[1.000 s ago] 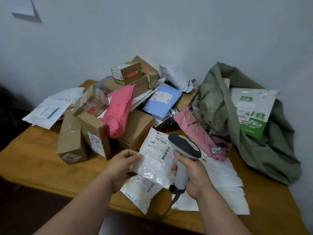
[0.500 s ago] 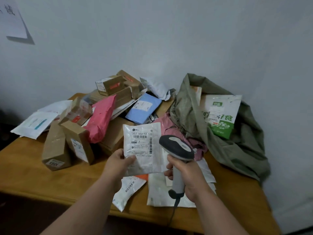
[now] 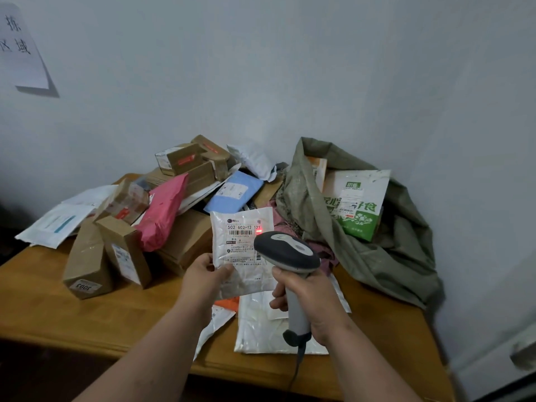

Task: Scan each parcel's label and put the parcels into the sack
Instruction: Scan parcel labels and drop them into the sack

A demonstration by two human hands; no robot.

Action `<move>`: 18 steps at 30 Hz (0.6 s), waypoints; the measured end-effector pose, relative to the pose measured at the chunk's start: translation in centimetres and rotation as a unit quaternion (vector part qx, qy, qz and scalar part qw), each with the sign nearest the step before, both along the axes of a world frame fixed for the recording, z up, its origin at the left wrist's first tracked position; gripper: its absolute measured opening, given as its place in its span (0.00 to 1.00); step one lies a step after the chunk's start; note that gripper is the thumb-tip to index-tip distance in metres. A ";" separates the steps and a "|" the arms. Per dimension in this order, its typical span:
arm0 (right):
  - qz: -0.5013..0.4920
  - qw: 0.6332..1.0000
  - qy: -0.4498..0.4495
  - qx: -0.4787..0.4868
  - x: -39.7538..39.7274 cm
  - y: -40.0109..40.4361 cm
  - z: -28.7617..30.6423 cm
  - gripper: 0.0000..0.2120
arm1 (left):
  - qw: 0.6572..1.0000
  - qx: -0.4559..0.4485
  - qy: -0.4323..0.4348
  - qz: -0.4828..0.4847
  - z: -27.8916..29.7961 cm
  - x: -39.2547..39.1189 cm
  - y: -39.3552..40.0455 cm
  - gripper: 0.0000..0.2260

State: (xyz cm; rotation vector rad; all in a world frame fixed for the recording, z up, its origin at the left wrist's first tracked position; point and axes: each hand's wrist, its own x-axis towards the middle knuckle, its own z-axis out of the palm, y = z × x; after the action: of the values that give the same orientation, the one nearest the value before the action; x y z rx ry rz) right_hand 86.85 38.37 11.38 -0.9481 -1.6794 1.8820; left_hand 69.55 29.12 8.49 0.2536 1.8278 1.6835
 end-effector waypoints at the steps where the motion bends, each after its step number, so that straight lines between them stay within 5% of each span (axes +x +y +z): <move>1: 0.001 1.000 0.000 0.000 0.1 0.0 0.0 0.08 | 1.000 0.001 0.000 0.000 0.1 0.2 0.0 0.08; 18: -0.014 1.000 0.002 0.001 0.9 0.6 -0.9 0.08 | 1.000 0.003 -0.005 -0.024 -0.1 0.8 0.8 0.09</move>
State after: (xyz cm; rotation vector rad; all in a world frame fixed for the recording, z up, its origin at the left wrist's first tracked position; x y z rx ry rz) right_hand 87.73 38.93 10.53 -0.9608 -1.6565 1.8616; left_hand 70.36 29.92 8.39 0.2880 1.7949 1.6559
